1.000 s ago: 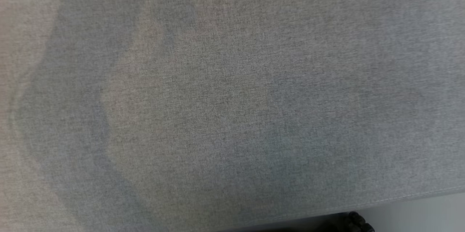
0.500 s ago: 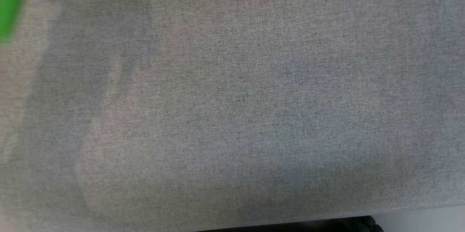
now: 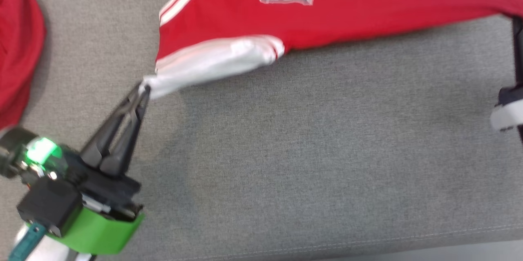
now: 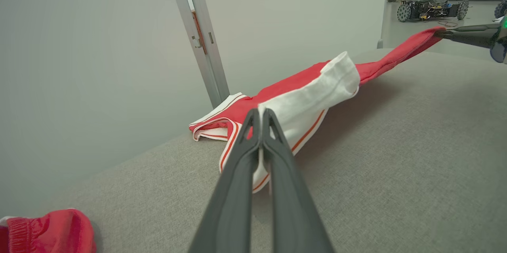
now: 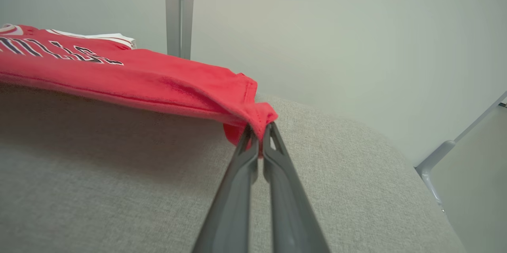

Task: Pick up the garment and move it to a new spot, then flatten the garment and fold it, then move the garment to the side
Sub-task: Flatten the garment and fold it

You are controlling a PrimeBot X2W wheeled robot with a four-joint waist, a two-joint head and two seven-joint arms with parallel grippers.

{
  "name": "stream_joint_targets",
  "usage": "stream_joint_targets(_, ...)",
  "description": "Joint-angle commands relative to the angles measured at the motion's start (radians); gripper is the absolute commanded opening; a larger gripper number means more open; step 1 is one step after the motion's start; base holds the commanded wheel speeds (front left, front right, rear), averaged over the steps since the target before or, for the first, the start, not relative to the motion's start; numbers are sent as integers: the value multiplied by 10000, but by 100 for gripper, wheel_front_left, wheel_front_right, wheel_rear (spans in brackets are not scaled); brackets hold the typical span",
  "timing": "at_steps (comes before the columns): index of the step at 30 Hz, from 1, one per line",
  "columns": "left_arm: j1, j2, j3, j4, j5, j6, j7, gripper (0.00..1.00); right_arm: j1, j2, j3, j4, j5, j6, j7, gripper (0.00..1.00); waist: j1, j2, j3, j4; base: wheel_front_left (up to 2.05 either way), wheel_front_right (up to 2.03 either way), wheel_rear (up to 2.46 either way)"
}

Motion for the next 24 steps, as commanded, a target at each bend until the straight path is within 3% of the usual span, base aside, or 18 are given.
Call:
stream_joint_targets(1,431,-71,-18,-27,-86,17,-2,0,343,-49,113,-12,135,-17,-30,0,1,0,-910,-101,0,0,0)
stream_joint_targets(7,1987,28,-381,24,-337,158,117,0,1540,-232,531,3,407,-17,-30,0,1,0,-1629,-219,0,0,0)
stream_joint_targets(14,3449,301,-623,-755,-815,581,1085,0,2706,-393,691,-156,576,-17,-31,0,1,0,-2196,-363,0,0,0)
stream_joint_targets(20,3750,557,-593,-1381,-1070,770,1673,0,3264,-524,706,-119,683,-18,-31,0,1,0,-2367,-371,0,0,0)
stream_joint_targets(24,3185,352,-537,-1143,-1265,662,1833,0,3295,-590,892,276,837,-18,79,0,1,0,-2373,-332,0,0,0)
